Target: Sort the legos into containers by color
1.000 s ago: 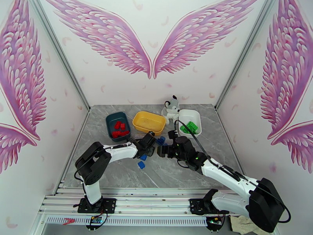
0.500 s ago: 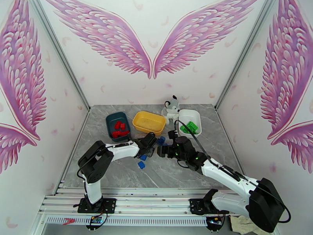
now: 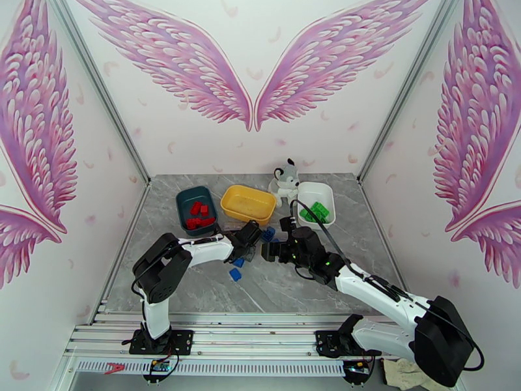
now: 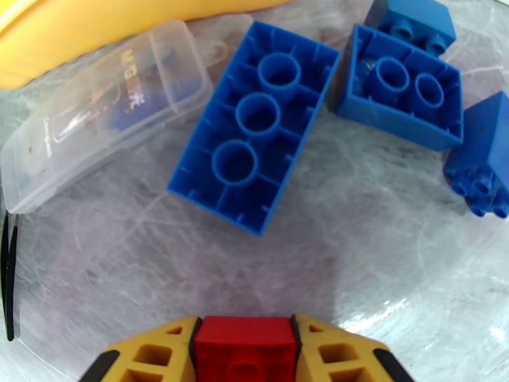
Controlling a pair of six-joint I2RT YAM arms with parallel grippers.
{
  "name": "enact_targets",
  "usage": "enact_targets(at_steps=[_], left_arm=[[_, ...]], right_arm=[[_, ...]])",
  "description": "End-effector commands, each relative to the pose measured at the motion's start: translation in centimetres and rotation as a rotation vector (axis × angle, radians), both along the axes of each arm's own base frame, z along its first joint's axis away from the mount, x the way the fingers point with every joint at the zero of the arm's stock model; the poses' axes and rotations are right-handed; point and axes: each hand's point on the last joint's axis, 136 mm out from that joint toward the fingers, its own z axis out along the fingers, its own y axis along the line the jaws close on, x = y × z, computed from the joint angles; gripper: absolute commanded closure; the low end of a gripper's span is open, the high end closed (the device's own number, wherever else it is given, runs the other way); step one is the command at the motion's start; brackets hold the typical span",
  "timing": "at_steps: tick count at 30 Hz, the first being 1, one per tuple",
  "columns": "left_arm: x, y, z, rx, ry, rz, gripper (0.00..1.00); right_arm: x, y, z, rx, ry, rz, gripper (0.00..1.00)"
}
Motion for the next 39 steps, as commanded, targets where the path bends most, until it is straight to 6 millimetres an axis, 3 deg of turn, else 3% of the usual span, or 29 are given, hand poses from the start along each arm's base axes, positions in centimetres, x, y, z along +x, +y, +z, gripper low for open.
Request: enact_targets(at_steps=[1, 6, 11, 16, 20, 22, 25, 27, 32, 36, 39], left_arm=[[1.8, 0.2, 4.6, -0.049, -0.095, 0.029, 0.68], [3.0, 3.5, 7.9, -0.091, -0.163, 0.111, 0.68], [5.7, 9.0, 11.3, -0.139, -0.254, 0.270, 0.65], [9.3, 14.9, 12.1, -0.127, -0.300, 0.436, 0.64], [11.7, 18.0, 12.2, -0.140, -0.320, 0.526, 0.64], [12.8, 19.0, 12.1, -0.151, -0.319, 0.551, 0.54], [13.2, 19.0, 12.1, -0.165, -0.305, 0.552, 0.31], [12.8, 18.2, 12.8, -0.178, -0.315, 0.535, 0.22], [10.3, 14.5, 16.1, -0.290, -0.337, 0.448, 0.16], [6.7, 11.7, 19.6, -0.406, -0.354, 0.365, 0.09], [3.5, 11.0, 21.8, -0.459, -0.362, 0.314, 0.04]], right_arm=[[0.0, -0.5, 0.3, 0.008, -0.012, -0.015, 0.10], [-0.3, 0.1, 0.6, 0.030, -0.013, 0.019, 0.10], [-1.0, 2.9, 0.8, 0.099, 0.028, 0.153, 0.12], [-1.0, 4.4, -0.8, 0.112, 0.100, 0.205, 0.15], [-1.0, 5.0, -1.5, 0.112, 0.130, 0.224, 0.16], [-1.0, 5.0, -1.7, 0.108, 0.135, 0.223, 0.16], [-1.0, 4.9, -1.6, 0.101, 0.130, 0.219, 0.15], [-0.9, 4.7, -1.7, 0.096, 0.128, 0.213, 0.15], [-0.8, 4.6, -2.5, 0.064, 0.153, 0.200, 0.14], [-0.8, 5.1, -3.7, 0.032, 0.190, 0.204, 0.18], [-1.0, 5.9, -4.5, 0.004, 0.210, 0.223, 0.21]])
